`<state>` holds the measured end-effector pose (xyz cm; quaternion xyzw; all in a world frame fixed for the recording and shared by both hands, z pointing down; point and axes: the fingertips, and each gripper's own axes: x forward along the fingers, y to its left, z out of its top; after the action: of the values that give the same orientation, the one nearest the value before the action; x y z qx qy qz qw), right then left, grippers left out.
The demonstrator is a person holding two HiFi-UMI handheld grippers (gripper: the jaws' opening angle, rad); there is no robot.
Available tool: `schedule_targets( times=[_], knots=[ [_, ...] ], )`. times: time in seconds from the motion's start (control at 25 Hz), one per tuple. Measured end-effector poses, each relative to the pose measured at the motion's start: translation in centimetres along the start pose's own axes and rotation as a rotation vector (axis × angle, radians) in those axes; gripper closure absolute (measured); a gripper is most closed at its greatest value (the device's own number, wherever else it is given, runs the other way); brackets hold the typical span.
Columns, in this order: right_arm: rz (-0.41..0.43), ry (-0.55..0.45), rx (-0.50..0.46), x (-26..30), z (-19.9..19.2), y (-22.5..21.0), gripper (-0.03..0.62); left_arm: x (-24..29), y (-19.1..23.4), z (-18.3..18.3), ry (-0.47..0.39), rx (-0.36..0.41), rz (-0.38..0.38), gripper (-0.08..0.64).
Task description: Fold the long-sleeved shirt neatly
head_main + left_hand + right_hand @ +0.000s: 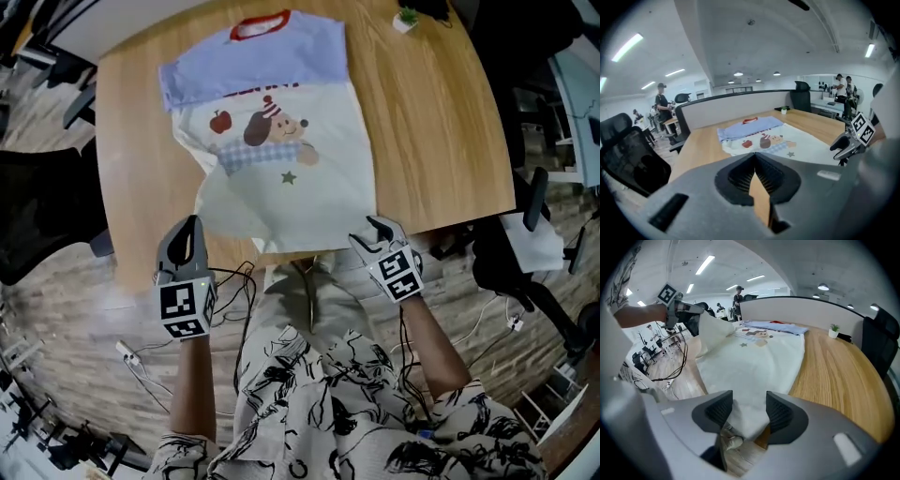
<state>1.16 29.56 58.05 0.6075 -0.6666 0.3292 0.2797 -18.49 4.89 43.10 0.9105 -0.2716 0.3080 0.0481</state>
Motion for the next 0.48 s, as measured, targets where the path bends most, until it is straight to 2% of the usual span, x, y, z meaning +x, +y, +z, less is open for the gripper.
schedule_targets(
  times=[0.12,0.28,0.36,0.48],
  knots=[
    [0.002,-0.002,-0.011,0.0,-0.1,0.1,0.354,-4.2,3.1,-2.0,-0.007,-0.074,0.085,0.554],
    [0.007,0.007,-0.017,-0.1,-0.3,0.3,0.354,-7.7,5.7,-6.9,0.048,-0.162,0.16,0.552],
    [0.012,0.005,-0.028,0.0,-0.2,0.0,0.353,-8.4,6.4,-9.7,0.072,-0.206,0.196,0.552],
    [0.018,0.002,-0.02,0.0,-0.2,0.0,0.353,-7.7,7.4,-12.9,0.082,-0.217,0.207,0.552]
  ],
)
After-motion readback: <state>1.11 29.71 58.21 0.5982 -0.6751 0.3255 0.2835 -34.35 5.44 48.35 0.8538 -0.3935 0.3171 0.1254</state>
